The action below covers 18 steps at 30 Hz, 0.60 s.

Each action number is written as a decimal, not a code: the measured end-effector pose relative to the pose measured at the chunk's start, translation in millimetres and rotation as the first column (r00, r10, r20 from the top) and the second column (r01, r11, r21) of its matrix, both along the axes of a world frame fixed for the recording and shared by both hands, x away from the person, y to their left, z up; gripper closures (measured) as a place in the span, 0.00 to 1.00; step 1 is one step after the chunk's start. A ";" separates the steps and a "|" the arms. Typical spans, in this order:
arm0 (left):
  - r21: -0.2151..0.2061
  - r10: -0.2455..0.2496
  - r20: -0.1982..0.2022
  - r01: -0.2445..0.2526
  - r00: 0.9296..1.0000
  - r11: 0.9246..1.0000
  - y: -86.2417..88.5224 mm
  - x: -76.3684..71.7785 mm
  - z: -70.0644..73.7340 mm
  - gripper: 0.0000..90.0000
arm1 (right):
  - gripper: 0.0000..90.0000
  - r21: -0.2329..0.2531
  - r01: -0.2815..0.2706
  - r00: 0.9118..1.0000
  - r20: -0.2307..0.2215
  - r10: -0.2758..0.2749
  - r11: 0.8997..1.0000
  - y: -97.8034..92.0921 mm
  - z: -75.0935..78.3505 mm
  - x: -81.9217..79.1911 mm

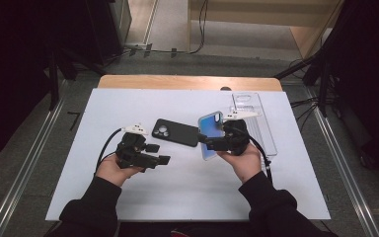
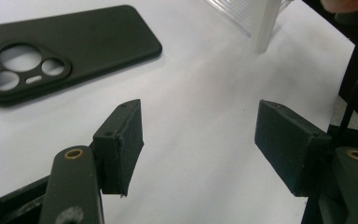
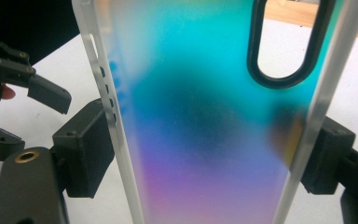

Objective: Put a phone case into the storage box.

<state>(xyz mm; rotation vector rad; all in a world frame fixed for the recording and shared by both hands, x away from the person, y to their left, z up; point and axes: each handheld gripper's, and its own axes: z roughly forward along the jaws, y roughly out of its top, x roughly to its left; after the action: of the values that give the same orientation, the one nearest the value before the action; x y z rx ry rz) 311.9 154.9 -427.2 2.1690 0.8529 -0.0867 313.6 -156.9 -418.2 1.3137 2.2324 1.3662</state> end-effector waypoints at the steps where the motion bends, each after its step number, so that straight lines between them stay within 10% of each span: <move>1: 0.004 0.003 0.003 -0.003 1.000 1.000 1.2 -1.0 -1.0 0.36 | 0.19 0.001 -0.001 1.000 -0.001 0.001 1.000 -0.8 0.8 0.0; 18: -0.011 0.025 -0.020 -0.025 0.999 1.000 21.2 -15.0 -16.9 0.33 | 0.18 0.018 -0.016 1.000 -0.003 0.016 1.000 -22.3 14.5 4.2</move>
<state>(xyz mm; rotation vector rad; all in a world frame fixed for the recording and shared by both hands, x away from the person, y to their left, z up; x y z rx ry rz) 296.9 176.1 -444.1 2.1500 0.8888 -0.1003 317.8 -179.2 -403.7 1.3078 2.2420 1.3942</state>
